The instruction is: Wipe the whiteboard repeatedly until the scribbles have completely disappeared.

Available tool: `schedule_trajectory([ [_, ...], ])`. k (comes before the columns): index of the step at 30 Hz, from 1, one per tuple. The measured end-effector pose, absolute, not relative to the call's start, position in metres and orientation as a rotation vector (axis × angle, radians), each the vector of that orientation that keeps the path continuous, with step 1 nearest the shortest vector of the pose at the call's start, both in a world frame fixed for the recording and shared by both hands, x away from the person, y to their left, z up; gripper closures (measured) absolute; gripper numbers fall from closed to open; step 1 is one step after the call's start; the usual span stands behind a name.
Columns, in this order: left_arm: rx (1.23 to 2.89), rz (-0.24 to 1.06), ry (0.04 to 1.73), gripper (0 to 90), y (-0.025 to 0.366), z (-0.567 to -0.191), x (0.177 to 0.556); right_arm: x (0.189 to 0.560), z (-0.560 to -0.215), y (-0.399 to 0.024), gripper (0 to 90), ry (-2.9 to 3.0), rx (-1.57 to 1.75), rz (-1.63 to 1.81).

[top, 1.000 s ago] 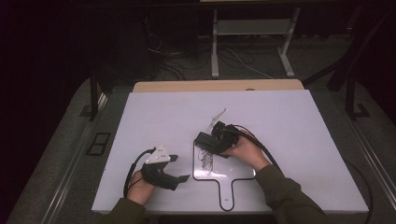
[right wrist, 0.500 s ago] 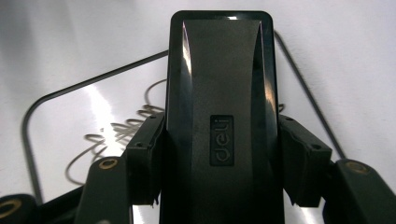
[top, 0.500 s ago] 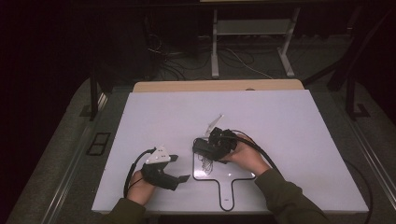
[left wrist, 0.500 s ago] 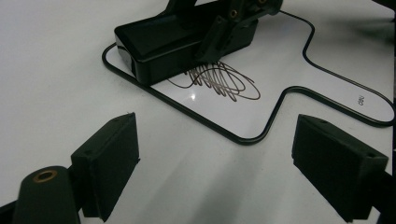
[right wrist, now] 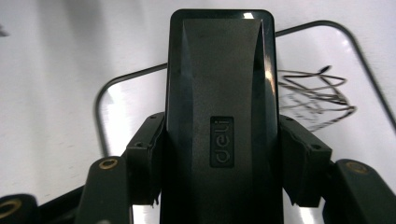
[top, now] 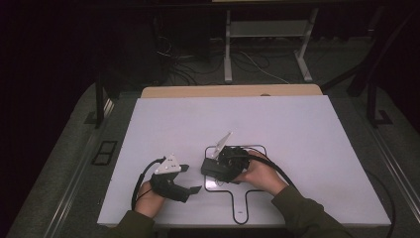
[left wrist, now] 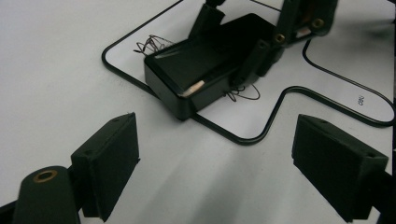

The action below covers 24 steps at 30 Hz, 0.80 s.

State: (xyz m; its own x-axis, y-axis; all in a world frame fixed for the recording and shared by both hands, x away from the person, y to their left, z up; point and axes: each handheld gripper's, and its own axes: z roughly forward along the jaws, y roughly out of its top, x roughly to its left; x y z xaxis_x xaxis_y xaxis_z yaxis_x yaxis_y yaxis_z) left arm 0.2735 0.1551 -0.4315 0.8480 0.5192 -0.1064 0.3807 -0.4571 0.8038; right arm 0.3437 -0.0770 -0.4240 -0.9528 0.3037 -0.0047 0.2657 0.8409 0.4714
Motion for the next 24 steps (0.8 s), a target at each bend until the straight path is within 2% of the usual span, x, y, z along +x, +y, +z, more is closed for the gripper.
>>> schedule_trajectory([
  [9, 2.105, 0.191, 0.655, 13.7, 0.155, -0.432, 0.274, 0.331, -0.422, -0.073, 38.8, 2.981, 0.404, 0.725],
  [24, 2.099, 0.19, 0.653, 13.7, 0.156, -0.431, 0.273, 0.393, -0.423, -0.078, 38.8, 2.925, 0.616, 0.71],
])
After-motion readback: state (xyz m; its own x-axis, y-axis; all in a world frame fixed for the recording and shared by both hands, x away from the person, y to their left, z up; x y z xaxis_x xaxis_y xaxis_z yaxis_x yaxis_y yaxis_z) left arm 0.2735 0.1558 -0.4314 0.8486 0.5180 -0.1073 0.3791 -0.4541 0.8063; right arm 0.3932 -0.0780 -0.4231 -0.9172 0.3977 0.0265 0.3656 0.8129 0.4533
